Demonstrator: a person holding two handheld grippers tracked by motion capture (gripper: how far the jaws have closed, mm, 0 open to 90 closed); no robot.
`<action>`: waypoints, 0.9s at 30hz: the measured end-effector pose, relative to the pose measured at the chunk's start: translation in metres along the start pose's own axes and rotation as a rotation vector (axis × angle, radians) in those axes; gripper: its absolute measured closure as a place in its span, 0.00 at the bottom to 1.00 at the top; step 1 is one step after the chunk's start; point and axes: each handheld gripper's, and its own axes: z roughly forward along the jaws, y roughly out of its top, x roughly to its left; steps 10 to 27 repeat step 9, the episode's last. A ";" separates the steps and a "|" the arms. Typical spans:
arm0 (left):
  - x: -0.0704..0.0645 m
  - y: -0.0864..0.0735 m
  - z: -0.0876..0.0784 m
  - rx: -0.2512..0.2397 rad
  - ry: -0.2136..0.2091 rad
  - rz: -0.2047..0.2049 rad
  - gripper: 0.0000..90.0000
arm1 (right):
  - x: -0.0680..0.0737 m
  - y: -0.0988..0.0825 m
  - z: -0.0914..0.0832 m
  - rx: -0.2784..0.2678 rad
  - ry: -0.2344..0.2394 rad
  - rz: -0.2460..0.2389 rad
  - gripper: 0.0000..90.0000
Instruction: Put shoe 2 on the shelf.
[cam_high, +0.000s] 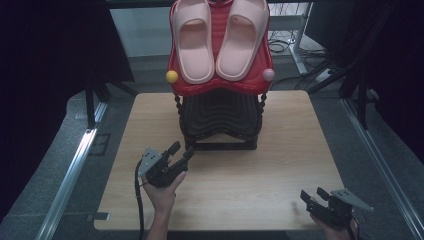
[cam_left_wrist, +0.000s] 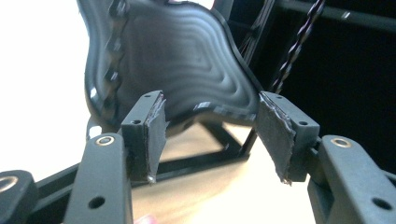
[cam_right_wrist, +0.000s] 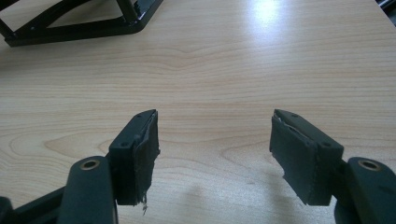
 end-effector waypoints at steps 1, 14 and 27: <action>0.001 -0.004 -0.001 0.006 0.003 0.000 0.47 | 0.000 0.000 0.000 -0.002 -0.001 0.001 0.36; 0.000 -0.002 -0.006 0.003 0.007 0.024 0.46 | 0.002 0.000 0.001 -0.001 -0.003 -0.002 0.36; 0.000 -0.002 -0.006 0.003 0.007 0.024 0.46 | 0.002 0.000 0.001 -0.001 -0.003 -0.002 0.36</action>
